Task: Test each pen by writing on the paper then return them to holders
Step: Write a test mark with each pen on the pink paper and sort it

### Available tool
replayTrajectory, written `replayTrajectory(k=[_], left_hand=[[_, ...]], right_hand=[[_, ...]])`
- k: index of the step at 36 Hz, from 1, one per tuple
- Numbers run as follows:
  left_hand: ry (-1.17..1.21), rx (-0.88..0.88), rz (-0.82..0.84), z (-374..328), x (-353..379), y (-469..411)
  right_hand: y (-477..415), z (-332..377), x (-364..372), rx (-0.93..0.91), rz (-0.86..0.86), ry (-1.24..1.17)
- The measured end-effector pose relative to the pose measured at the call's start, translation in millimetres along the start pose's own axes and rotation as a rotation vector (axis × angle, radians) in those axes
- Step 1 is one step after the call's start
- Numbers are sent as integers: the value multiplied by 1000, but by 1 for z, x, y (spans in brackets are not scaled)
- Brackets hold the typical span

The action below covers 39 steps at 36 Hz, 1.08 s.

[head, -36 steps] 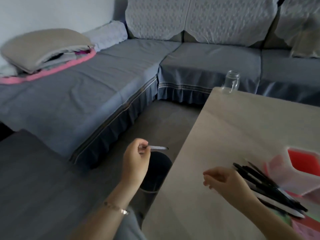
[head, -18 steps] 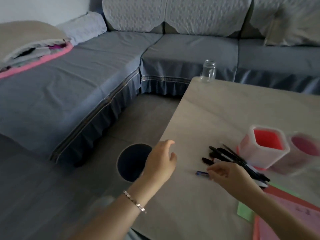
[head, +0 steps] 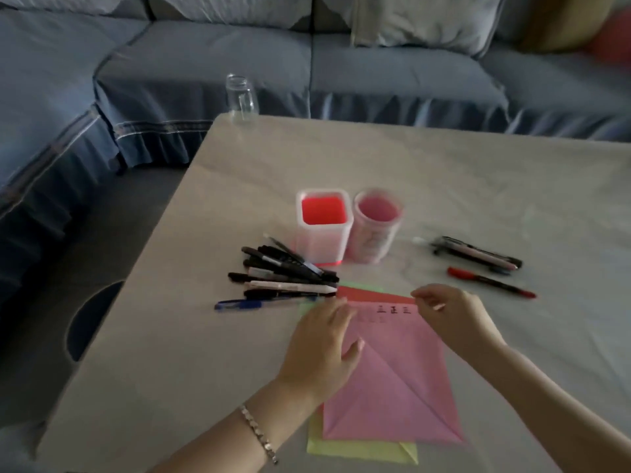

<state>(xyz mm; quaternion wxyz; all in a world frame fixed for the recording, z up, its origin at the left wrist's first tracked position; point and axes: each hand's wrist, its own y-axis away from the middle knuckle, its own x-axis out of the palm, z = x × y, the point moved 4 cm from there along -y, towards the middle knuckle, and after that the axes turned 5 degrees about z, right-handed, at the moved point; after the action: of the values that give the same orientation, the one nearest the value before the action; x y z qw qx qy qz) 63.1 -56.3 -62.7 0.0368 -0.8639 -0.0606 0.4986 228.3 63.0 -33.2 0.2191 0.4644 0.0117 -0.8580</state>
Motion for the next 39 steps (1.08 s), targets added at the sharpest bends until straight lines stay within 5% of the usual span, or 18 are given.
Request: replayTrajectory(k=[6,16,23,32,36,39], left_hand=[[-132,-31,103,5,14,2],[-135,-55,109,12,19,3],[-104,22,9,-6,4,-4],[-64,452,-129,-58,-27,-18],[37,373,-136,-57,-41,-19],[162,306,-82,-62,-49,-16]], right_hand=[[-26,-52,-30,52,-176,265],[-42,-83,-38,145,-117,417],[7,-11,-39,-42,66,125],[55,53,-42,-213,384,-165],[59,53,-57,-217,621,-799],[56,52,-55,-238,501,-1075]])
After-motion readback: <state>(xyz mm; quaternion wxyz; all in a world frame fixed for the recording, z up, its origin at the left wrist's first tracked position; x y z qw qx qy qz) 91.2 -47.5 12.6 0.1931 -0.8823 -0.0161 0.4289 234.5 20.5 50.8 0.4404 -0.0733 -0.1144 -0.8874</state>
